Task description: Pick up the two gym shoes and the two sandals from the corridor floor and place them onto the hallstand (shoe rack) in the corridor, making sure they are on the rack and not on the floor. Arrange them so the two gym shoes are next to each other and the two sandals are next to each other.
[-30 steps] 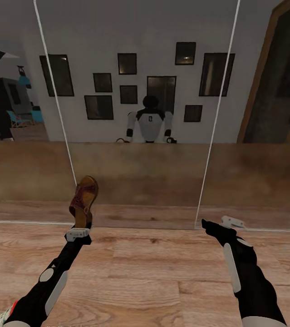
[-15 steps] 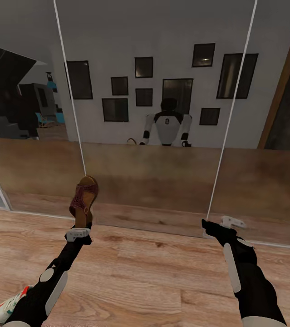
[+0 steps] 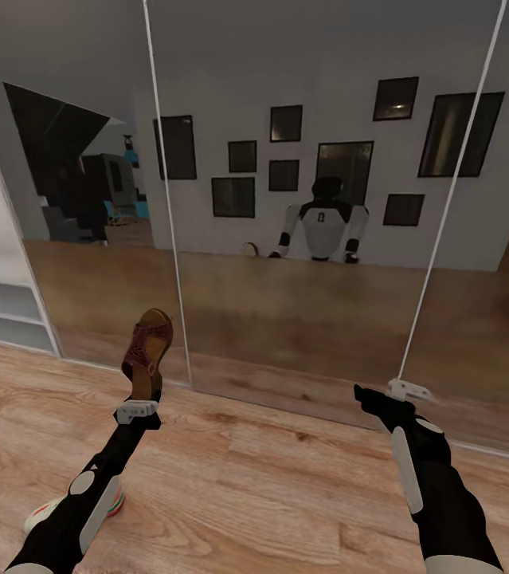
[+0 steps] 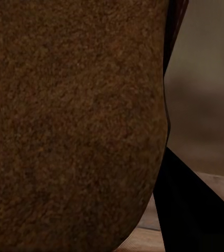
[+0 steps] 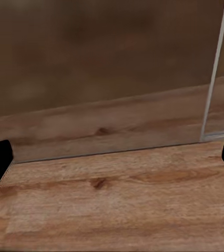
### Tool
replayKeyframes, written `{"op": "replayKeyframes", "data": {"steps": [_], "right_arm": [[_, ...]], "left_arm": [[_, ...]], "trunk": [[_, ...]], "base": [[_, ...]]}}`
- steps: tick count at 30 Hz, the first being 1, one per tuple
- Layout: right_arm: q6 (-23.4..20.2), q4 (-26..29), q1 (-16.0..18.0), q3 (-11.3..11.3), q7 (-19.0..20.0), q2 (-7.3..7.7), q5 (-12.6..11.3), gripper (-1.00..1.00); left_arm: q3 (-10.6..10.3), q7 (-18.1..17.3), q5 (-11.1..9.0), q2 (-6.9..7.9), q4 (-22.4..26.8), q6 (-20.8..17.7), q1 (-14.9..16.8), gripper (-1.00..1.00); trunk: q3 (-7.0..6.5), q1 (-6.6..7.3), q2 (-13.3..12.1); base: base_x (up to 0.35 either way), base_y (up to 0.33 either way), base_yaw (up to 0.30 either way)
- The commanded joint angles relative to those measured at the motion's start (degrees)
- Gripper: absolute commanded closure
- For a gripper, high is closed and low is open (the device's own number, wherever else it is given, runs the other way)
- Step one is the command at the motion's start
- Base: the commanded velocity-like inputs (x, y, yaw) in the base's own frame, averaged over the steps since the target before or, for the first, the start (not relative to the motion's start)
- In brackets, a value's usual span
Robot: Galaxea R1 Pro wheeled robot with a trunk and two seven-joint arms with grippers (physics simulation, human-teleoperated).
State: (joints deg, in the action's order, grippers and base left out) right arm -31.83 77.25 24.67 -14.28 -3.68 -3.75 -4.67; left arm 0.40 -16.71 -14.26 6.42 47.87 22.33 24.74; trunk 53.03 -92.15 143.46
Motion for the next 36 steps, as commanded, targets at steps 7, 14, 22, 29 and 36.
{"op": "replayKeyframes", "data": {"steps": [7,14,22,29,36], "right_arm": [[-0.25,0.08,0.02,-0.04,-0.36,-0.03,-0.51,-1.00],[-0.25,0.08,0.02,0.04,-0.36,-0.10,-0.51,-1.00],[-0.25,-0.28,0.02,0.05,-0.51,-0.11,-0.59,-1.00],[-0.25,-0.41,0.02,0.11,-0.44,-0.11,-0.60,-1.00],[-0.27,-0.41,0.02,8.90,-0.49,-0.20,-0.66,-1.00]], "left_arm": [[0.09,-0.43,-0.56,0.06,-0.06,-0.01,0.05,1.00],[0.12,-0.38,-0.51,0.08,-0.06,-0.01,0.05,1.00],[7.42,-0.32,-0.24,0.33,0.02,-0.08,0.05,1.00],[9.05,-0.26,-0.04,0.48,-0.05,-0.23,0.05,1.00],[9.26,-0.33,-0.06,2.58,-0.39,-0.35,0.05,1.00]], "trunk": [[-0.35,0.01,0.02],[-0.54,0.01,0.02],[-0.55,0.01,0.02],[-0.55,0.01,0.02],[-0.55,0.01,0.02]], "base": [[0.000,0.000,0.242],[0.000,0.000,0.272],[0.000,0.000,0.294],[0.000,0.000,0.295],[0.000,0.000,0.295]]}}
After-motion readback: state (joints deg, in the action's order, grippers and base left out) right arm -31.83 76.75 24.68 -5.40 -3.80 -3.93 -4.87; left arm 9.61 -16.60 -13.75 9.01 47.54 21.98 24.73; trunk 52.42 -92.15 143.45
